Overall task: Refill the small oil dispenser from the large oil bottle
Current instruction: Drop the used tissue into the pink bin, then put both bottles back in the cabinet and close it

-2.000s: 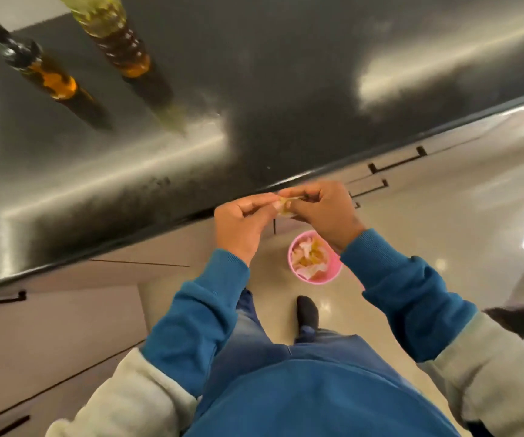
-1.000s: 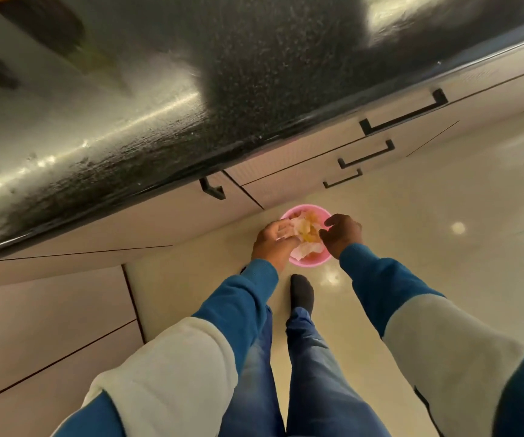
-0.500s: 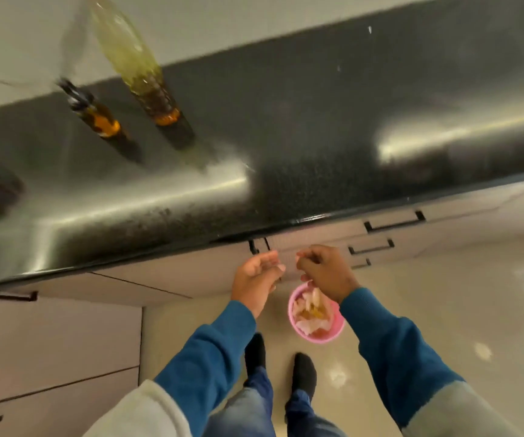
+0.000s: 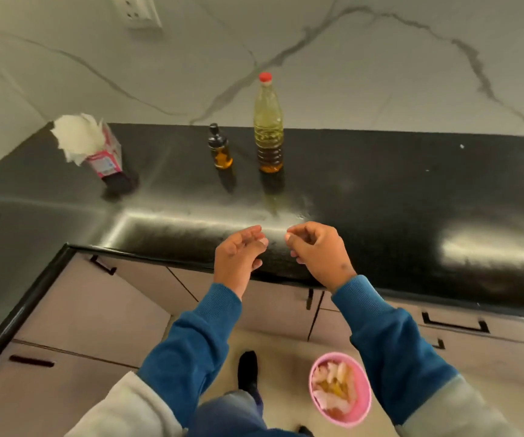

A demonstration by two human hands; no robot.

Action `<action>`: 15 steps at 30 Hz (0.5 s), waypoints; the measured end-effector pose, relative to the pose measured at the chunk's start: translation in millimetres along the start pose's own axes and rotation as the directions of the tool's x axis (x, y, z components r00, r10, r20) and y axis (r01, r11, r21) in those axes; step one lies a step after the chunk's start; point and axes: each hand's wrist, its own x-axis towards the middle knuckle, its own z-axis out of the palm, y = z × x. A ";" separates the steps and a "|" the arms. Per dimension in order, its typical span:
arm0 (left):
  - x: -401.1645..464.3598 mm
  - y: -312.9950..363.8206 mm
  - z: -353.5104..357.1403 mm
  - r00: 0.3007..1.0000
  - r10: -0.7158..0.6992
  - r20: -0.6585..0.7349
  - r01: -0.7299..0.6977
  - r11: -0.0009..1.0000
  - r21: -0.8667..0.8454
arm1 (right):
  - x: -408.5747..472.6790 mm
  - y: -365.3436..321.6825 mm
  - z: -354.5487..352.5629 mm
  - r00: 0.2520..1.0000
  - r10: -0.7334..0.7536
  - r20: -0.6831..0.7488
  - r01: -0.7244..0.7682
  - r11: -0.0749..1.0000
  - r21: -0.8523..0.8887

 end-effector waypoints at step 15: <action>176.7 26.6 -87.2 0.991 -0.022 -0.134 0.011 0.997 -0.078 | 163.4 -55.6 121.0 0.995 -0.015 0.103 0.026 0.994 -0.107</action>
